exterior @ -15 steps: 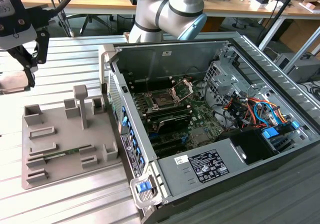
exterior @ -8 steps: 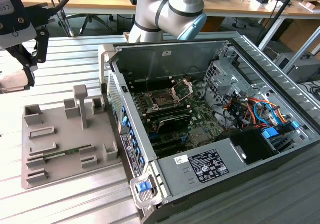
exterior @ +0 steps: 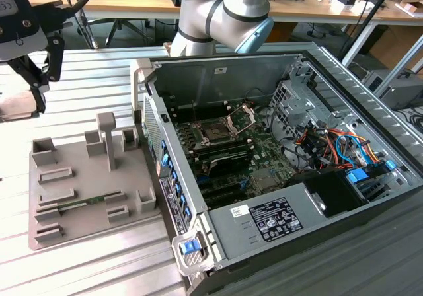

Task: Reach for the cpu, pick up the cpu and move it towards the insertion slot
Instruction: 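Pick up the cpu and move it towards the insertion slot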

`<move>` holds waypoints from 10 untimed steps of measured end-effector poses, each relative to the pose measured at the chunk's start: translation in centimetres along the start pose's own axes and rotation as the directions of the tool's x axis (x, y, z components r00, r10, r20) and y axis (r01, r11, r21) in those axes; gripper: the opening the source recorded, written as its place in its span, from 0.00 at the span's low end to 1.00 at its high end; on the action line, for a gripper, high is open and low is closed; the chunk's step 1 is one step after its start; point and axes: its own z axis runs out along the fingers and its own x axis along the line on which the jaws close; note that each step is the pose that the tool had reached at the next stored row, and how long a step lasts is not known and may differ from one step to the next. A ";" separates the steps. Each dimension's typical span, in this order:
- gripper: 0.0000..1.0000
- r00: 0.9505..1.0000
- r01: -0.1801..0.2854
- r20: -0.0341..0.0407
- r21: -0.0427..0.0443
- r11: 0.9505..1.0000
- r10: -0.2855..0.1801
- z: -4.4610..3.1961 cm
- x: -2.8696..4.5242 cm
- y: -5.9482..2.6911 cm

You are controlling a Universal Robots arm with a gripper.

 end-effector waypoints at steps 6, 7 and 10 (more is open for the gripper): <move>0.55 1.000 0.000 0.000 0.000 1.000 0.000 -0.20 0.00 0.00; 0.55 1.000 0.000 0.000 0.000 1.000 0.000 -0.24 0.00 0.00; 0.55 1.000 0.000 0.000 0.000 1.000 0.000 -0.35 0.00 0.01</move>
